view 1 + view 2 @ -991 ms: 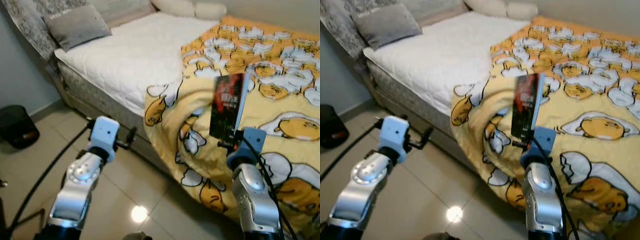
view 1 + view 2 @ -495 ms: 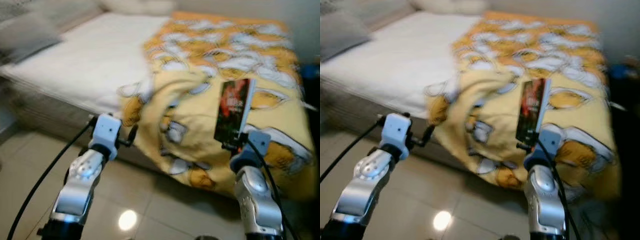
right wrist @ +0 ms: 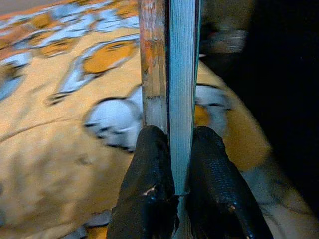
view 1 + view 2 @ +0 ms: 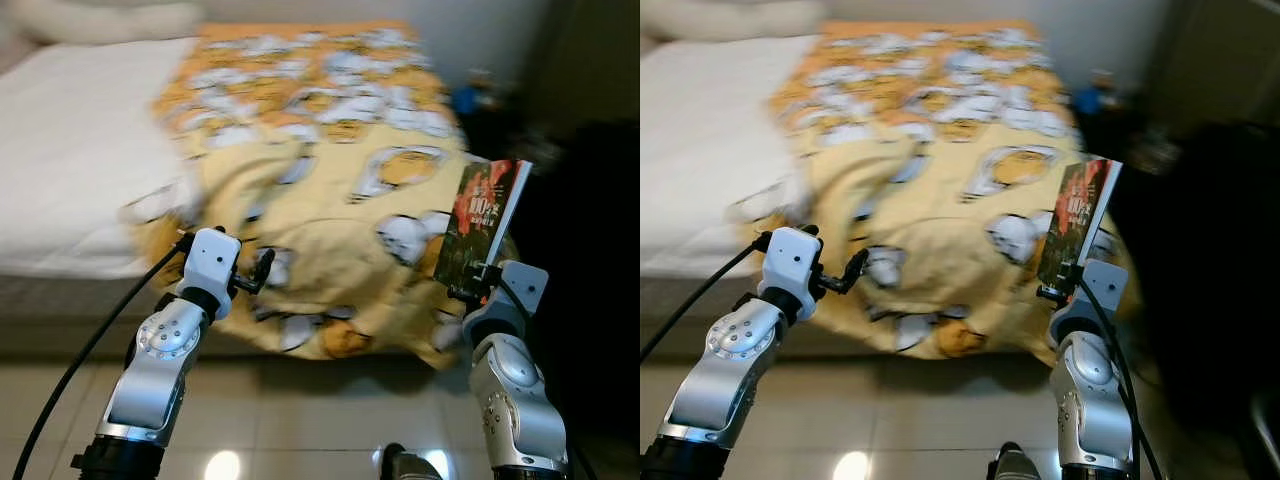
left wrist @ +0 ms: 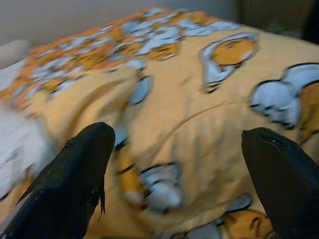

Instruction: Clean up the room

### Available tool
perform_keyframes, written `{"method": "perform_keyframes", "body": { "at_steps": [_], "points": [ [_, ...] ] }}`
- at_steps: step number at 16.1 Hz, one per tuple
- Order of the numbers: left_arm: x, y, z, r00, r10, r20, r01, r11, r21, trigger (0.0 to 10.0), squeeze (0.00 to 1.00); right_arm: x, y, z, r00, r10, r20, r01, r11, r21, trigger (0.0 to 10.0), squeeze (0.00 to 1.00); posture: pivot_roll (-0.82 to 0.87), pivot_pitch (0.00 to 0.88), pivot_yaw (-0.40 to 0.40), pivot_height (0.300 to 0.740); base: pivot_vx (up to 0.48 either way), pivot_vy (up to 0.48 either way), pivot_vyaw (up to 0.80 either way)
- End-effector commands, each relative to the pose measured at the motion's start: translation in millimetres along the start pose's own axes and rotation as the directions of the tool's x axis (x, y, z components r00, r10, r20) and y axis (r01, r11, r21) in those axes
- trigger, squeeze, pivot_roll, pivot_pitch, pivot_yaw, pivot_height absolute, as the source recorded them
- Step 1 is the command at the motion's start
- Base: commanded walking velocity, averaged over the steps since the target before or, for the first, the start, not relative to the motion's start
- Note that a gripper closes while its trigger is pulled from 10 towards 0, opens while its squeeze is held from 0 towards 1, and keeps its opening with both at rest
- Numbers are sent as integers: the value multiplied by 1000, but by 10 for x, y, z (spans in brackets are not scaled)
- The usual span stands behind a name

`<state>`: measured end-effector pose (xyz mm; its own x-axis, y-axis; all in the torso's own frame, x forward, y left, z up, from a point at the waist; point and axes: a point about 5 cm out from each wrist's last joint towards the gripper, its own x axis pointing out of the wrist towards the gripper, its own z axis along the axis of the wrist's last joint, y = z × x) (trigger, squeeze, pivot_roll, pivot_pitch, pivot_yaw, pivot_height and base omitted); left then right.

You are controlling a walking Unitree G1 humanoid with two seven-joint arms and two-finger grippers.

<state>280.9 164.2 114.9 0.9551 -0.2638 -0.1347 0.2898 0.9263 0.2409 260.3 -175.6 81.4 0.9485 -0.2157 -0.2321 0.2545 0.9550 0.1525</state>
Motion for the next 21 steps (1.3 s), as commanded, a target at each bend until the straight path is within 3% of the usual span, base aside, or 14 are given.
{"method": "perform_keyframes", "body": {
  "at_steps": [1, 11, 21],
  "points": [
    [35, 13, 42, 1000, 1, 18, -1, 1000, 4, 10000, 231, 14, 35, 96, 999, 5, 40, -6, 1000, 17, 10000, 0, 32, 0, 38, 740, 0, 375, 0],
    [105, 12, 59, 1000, 8, 27, -8, 1000, -5, 10000, 231, 41, 8, 124, 999, -7, 42, 6, 1000, 12, 10000, 0, 24, 0, 36, 740, 0, 376, 0],
    [129, 39, 92, 999, 19, 38, -19, 1000, 1, 10000, 231, 53, 52, 124, 999, 9, 41, -9, 1000, 10, 10000, 0, 31, 0, 39, 740, 0, 403, -773]
  ]
}}
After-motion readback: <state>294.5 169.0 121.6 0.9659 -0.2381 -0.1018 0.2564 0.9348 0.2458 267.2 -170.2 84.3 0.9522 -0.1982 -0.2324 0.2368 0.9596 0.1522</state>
